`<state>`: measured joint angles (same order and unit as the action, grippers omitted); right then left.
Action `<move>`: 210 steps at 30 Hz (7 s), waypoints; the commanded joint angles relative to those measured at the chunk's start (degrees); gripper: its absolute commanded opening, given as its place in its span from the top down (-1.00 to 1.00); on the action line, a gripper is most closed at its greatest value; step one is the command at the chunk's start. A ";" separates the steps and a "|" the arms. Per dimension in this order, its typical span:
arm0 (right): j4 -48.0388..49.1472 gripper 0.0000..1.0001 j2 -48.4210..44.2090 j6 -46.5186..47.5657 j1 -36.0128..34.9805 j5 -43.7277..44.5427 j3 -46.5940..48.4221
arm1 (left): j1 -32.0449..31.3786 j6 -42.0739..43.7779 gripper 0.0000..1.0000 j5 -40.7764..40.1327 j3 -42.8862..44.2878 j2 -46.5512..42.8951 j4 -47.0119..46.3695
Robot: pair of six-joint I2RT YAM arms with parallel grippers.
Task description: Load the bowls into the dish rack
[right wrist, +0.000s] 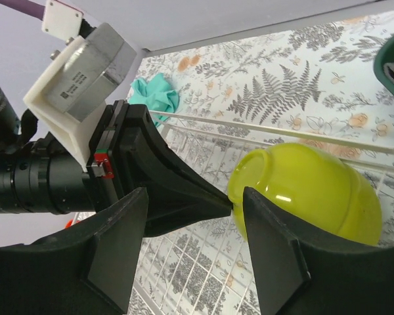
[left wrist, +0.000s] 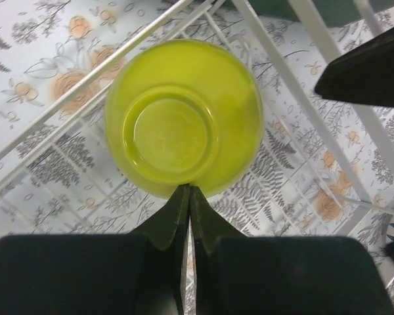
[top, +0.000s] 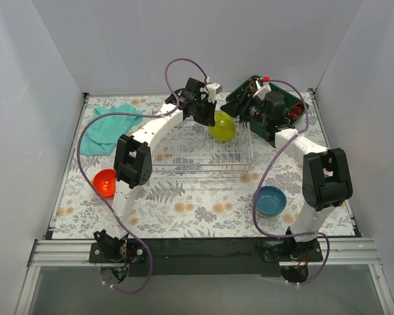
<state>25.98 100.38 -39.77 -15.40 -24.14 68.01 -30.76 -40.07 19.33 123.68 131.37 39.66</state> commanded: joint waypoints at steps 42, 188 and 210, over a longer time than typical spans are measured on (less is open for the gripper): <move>-20.79 -0.34 -25.40 24.91 5.55 1.29 -8.77 | 27.49 12.29 -0.28 -17.25 -23.11 -42.67 15.69; -76.95 0.97 23.47 102.54 -50.61 -10.04 59.07 | 48.52 -1.32 -0.35 -6.94 -54.34 -69.24 6.66; -28.18 0.97 -2.03 20.54 -32.77 -4.89 31.40 | 31.66 3.50 -0.07 -1.92 -40.97 -54.65 -5.82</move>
<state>-11.51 102.13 -6.20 -47.00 -31.53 100.07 9.43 -41.69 17.06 82.15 75.33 34.52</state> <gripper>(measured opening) 0.055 0.552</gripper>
